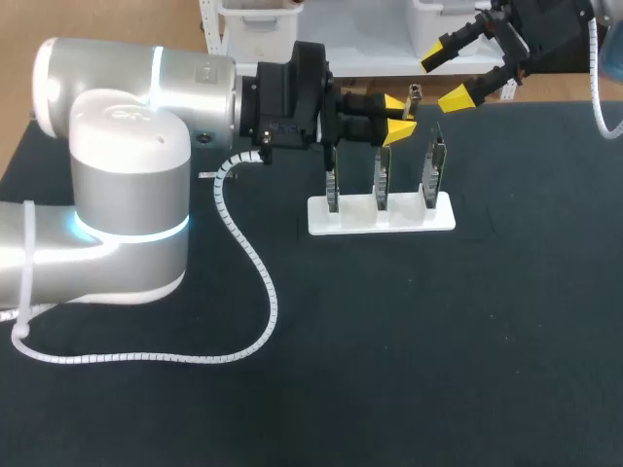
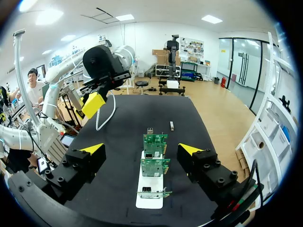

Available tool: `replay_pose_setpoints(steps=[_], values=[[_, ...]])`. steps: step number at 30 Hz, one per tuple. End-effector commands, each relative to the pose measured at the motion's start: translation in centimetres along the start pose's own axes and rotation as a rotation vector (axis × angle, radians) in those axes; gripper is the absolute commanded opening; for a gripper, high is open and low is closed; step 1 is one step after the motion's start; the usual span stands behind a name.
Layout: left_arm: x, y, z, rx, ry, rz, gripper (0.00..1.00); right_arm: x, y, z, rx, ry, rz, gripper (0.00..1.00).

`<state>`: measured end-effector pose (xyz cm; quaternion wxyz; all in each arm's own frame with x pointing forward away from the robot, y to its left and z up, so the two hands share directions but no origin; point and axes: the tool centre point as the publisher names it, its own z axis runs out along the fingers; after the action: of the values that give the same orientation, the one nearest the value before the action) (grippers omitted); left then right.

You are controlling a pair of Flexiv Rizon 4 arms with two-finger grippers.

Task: Pick up the optical module with the left hand, and insert it into the network port with the right hand.

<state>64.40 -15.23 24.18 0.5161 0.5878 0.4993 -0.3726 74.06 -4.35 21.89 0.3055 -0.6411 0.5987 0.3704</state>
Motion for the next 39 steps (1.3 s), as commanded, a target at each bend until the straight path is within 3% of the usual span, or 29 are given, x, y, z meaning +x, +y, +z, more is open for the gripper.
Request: replay_pose_setpoints(steps=[1, 8, 21, 30, 34, 39], values=[[-0.3, -1.1, -1.0, -0.032, 0.022, -0.051, 0.0, 0.0, 0.0, 0.0, 0.001, 0.001, 0.001, 1.0], [1.4, -0.9, -1.3, -0.051, -0.005, -0.086, 0.0, 0.0, 0.0, 0.0, 0.001, 0.001, 0.001, 1.0], [3.4, 3.5, 1.6, -0.005, -0.075, -0.049, 0.0, 0.0, 0.0, 0.0, 0.001, 0.001, 0.001, 1.0], [3.8, 2.5, 1.8, 0.004, -0.06, -0.095, 0.0, 0.0, 0.0, 0.0, 0.001, 0.001, 0.001, 1.0], [4.7, 1.9, 1.3, -0.033, -0.077, -0.119, 0.0, 0.0, 0.0, 0.0, 0.001, 0.001, 0.001, 1.0], [5.0, 2.7, 0.8, -0.056, -0.078, -0.104, 0.0, 0.0, 0.0, 0.0, 0.001, 0.001, 0.001, 1.0]])
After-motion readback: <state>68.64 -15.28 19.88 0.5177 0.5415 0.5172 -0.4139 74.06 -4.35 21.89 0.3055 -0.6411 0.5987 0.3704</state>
